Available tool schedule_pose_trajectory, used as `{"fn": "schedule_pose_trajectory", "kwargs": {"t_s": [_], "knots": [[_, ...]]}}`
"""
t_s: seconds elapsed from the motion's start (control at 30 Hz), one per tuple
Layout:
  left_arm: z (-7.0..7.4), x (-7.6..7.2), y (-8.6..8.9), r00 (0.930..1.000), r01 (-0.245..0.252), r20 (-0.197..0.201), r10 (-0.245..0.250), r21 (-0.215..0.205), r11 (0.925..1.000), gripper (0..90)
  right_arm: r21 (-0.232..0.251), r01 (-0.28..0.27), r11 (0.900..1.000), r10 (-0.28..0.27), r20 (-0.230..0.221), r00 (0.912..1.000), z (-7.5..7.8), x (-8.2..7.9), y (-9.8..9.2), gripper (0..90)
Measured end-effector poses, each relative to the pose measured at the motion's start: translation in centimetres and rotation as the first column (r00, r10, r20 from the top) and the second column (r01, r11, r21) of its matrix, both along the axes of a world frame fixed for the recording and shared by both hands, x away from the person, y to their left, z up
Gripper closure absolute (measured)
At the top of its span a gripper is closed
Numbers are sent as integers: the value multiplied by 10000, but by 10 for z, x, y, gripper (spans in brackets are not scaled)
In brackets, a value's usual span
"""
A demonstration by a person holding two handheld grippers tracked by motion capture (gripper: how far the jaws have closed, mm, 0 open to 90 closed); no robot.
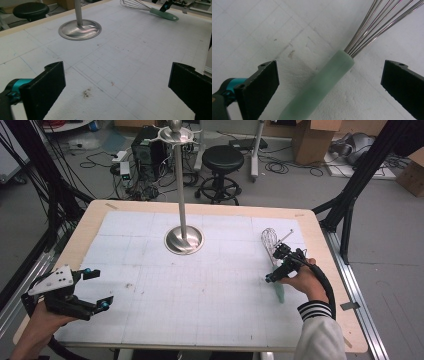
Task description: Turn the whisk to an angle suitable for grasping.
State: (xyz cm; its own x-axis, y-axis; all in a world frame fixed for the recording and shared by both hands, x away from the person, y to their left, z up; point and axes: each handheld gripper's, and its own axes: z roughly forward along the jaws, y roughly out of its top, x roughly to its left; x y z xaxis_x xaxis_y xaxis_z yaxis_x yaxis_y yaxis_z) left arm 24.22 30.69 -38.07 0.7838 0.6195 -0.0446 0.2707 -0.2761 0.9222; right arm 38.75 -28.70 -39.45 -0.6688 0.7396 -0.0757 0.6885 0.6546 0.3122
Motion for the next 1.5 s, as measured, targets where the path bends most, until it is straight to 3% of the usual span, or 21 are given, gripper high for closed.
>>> {"fn": "schedule_pose_trajectory", "kwargs": {"t_s": [0.1, 0.37, 0.47, 0.53, 0.63, 0.73, 0.97, 1.3, 1.5], "knots": [[0, 0, 0, 10000, -11, 13, 11, -16, 10000, 17, -131, 106, 9999, -109, -178, 9998, -4, 1, 0, 9], [1, -1, -1, 10000, 4, 84, -4, 49, 10000, 17, 104, 105, 9999, -98, -641, 9979, -14, 3, -4, 11], [1, -1, -1, 10000, -3, 91, 2, 51, 10000, 17, 96, -15, 10000, 22, -753, 9972, -15, 5, -5, 73], [1, -1, -1, 9999, 9, 107, -10, 42, 10000, 17, 165, 5, 9999, 11, -1007, 9949, -16, 5, -4, 175], [1, -1, -2, 9999, -4, 102, 3, 56, 10000, 17, 31, -18, 10000, 21, -959, 9954, -18, 6, -3, 191], [1, -1, -2, 9999, 1, 103, -2, 55, 10000, 17, 10, -38, 10000, 39, -1084, 9941, -18, 7, -2, 253], [2, -1, -2, 9999, 6, 106, -6, 35, 10000, 17, -7, 216, 9998, -216, -901, 9957, -16, 8, -4, 411], [2, -1, -2, 9999, 50, 120, -50, 65, 10000, 17, 92, 548, 9985, -539, -795, 9954, -17, 11, -2, 477], [2, -1, -2, 9999, 53, 115, -53, 73, 10000, 17, 52, 781, 9969, -775, -743, 9942, -15, 13, 1, 573]]}}
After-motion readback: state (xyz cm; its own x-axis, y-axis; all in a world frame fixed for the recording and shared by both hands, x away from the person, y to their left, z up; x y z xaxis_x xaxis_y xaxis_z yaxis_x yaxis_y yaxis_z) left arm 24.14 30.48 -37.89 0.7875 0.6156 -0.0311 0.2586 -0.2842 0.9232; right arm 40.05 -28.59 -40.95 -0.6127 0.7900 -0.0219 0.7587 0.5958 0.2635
